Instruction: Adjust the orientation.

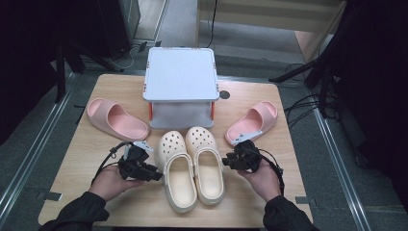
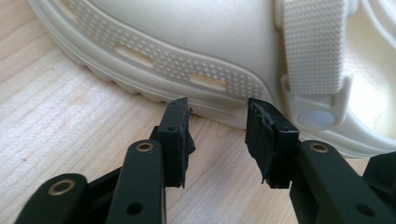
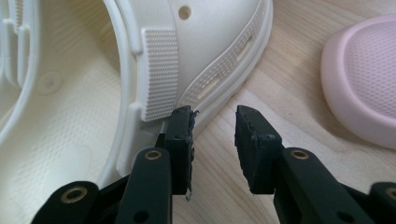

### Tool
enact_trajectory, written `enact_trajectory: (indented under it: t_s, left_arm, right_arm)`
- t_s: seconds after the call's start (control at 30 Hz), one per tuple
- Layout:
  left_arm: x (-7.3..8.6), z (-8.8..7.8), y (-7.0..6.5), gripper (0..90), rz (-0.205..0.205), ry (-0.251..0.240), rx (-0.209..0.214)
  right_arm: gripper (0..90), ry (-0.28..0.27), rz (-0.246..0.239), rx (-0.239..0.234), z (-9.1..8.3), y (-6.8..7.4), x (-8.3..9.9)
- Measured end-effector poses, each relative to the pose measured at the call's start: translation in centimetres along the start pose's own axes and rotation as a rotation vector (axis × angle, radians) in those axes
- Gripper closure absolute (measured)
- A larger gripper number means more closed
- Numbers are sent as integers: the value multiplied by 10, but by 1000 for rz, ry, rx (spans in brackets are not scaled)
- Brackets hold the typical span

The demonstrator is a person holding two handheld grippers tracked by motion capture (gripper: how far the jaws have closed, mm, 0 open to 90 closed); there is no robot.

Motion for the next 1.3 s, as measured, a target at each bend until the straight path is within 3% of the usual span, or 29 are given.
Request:
enact_trajectory:
  t_s: [0.17,0.2,0.43,0.6,0.7,0.97,1.03,1.3]
  left_arm:
    - [1,-7,3,536,-33,-29,1]
    - [1,-8,4,536,-28,-26,-3]
    - [0,-22,6,522,-31,-71,-10]
    - [-5,-39,7,636,-27,-130,-11]
    - [-13,-55,9,705,-51,-164,-13]
    - [-30,-79,14,790,-55,-180,-27]
    - [-39,-88,17,828,-51,-204,-24]
    - [-58,-106,27,844,-49,-231,-41]
  right_arm:
    - [627,-106,32,-24,-18,-1,-1]
    - [627,-106,32,-24,-18,-1,-1]
    - [546,-187,6,-26,-40,22,1]
    - [514,-210,-33,-46,-49,43,2]
    - [537,-229,-80,-60,-53,60,1]
    - [511,-177,-106,-93,-40,76,1]
    - [500,-158,-109,-104,-35,81,-1]
    - [457,-132,-92,-109,-24,89,-2]
Point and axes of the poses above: each handheld gripper's, and its own axes: z roughly forward along the jaws, x roughly out of its underside, y roughly to its left, the point moved 4 cm from there along z, roughly forward along the jaws, and after that the axes turned 13 degrees about y, right-handed, at the moved point
